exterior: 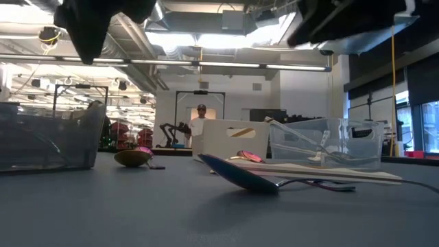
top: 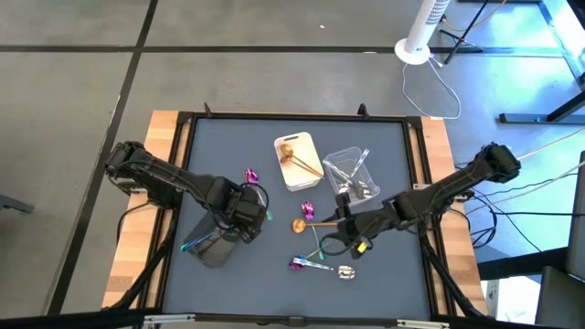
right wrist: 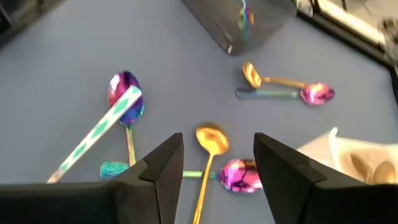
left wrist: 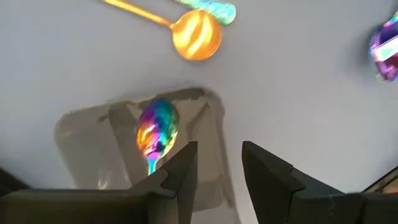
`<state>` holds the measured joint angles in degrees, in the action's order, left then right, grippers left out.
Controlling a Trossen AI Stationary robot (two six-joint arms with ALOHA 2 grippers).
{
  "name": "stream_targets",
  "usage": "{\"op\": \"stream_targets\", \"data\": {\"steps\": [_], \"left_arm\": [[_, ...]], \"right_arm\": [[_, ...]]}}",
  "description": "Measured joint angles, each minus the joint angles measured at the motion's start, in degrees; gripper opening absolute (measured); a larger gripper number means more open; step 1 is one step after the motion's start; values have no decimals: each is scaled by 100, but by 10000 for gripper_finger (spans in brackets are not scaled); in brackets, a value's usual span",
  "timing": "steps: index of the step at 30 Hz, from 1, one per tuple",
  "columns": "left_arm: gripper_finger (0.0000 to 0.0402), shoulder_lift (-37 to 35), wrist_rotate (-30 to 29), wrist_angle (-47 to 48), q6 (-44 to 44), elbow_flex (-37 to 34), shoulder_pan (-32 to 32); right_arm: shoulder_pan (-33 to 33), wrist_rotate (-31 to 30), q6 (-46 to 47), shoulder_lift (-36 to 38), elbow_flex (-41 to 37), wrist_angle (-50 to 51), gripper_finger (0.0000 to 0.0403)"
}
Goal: Sort silverware by color (type)
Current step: Put the gold spoon into the white bin
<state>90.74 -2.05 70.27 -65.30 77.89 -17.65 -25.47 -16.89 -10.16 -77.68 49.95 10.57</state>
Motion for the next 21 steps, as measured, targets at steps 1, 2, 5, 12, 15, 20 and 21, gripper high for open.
{"op": "stream_targets", "data": {"steps": [1, 2, 5, 12, 15, 20, 21], "left_arm": [[120, 0, -26, -58, 3, 0, 0], [120, 0, -55, -127, 4, 0, 0], [120, 0, -262, -351, 8, 0, 0], [120, 0, -825, -846, 293, 0, 0], [120, 0, -999, -923, 304, 0, 0], [120, 0, -1057, -950, 306, 0, 0], [120, 0, -1057, -952, 306, 0, 0]], "right_arm": [[0, -75, 85, -82, -2, 0, 186], [0, -158, 181, -157, -2, -3, 186], [68, -360, 443, -365, -2, -2, 186], [473, -88, 1022, -845, -2, 24, 186], [659, 124, 1145, -1090, -2, 28, 186], [804, 349, 1144, -1503, -2, 37, 186], [804, 346, 1144, -1577, -2, 37, 186]]}}
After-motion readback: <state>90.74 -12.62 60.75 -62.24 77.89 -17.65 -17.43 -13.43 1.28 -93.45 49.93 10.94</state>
